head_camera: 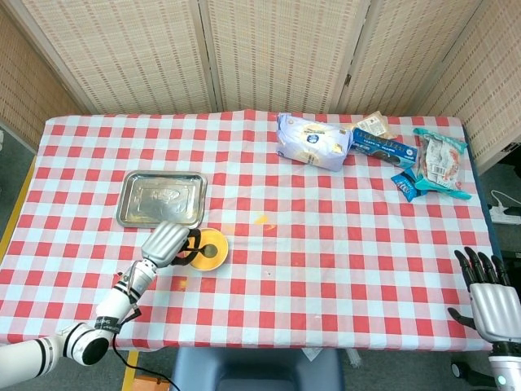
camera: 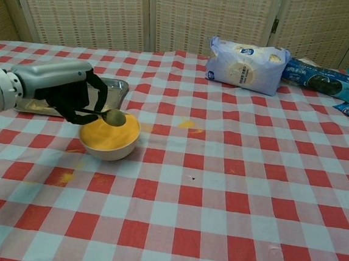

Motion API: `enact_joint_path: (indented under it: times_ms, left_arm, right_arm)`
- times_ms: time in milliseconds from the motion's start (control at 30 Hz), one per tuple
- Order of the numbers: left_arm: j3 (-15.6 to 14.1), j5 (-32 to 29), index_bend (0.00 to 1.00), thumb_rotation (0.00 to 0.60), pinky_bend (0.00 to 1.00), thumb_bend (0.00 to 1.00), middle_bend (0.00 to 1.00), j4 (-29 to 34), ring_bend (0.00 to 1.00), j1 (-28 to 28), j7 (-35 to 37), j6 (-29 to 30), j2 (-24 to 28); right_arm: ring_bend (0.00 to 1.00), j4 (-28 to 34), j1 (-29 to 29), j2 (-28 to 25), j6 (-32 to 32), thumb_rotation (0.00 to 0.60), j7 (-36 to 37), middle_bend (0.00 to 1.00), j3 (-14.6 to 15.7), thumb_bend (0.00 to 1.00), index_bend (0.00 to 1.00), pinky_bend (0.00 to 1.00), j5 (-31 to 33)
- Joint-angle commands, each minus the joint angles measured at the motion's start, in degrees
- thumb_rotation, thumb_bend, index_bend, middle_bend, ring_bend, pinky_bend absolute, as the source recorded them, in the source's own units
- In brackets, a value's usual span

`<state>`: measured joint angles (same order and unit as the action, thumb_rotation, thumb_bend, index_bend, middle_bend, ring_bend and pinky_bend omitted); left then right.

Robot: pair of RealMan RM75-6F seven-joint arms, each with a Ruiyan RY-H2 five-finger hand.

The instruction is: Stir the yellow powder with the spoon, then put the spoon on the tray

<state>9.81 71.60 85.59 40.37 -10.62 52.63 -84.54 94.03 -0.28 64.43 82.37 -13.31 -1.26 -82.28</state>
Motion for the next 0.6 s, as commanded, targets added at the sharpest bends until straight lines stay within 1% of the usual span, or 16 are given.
enact_joint_path:
  times_ms: [33, 133, 200, 267, 333, 500, 600]
  left_arm:
    - [0.16, -1.79, 0.73, 0.600, 1.00, 0.41, 1.00, -1.80, 1.00, 1.13, -2.85, 0.03, -2.71]
    - [0.24, -2.96, 0.72, 0.600, 1.00, 0.41, 1.00, -2.97, 1.00, 1.47, -3.49, -0.16, -3.71]
    - [0.12, -3.61, 0.69, 0.600, 1.00, 0.41, 1.00, -3.77, 1.00, 1.68, -3.80, -0.58, -4.08]
    - [-0.14, -4.00, 0.61, 0.600, 1.00, 0.41, 1.00, -4.87, 1.00, 1.90, -4.30, -0.81, -4.65]
    - [-0.35, -3.92, 0.49, 0.600, 1.00, 0.41, 1.00, -5.78, 1.00, 1.98, -4.63, -0.51, -5.21]
    - [-1.00, -3.52, 0.29, 0.600, 1.00, 0.41, 1.00, -6.87, 1.00, 1.80, -5.66, 0.43, -5.38]
    - [-1.29, -3.53, 0.24, 0.600, 1.00, 0.41, 1.00, -6.82, 1.00, 1.59, -5.79, 0.59, -5.02]
  right_arm:
    - [0.00, -0.01, 0.01, -0.16, 0.02, 0.600, 0.30, 0.00, -0.05, 0.03, 0.00, 0.00, 0.12]
    - [0.00, -0.04, -0.15, -0.36, 0.46, 0.600, 0.68, 0.00, -0.07, 0.03, 0.00, 0.00, 0.04]
    - [0.00, -0.05, -0.21, -0.43, 0.59, 0.600, 0.79, 0.00, -0.05, 0.03, 0.00, 0.00, 0.05]
    - [0.00, -0.03, -0.23, -0.45, 0.67, 0.600, 0.79, 0.00, 0.00, 0.03, 0.00, 0.00, -0.01]
    - [0.00, 0.06, -0.25, -0.47, 0.75, 0.600, 0.78, 0.00, 0.07, 0.03, 0.00, 0.00, -0.11]
    - [0.00, 0.16, -0.31, -0.51, 1.05, 0.600, 0.77, 0.00, 0.12, 0.03, 0.00, 0.00, -0.27]
    - [0.00, 0.22, -0.29, -0.53, 1.02, 0.600, 0.73, 0.00, 0.26, 0.03, 0.00, 0.00, -0.44]
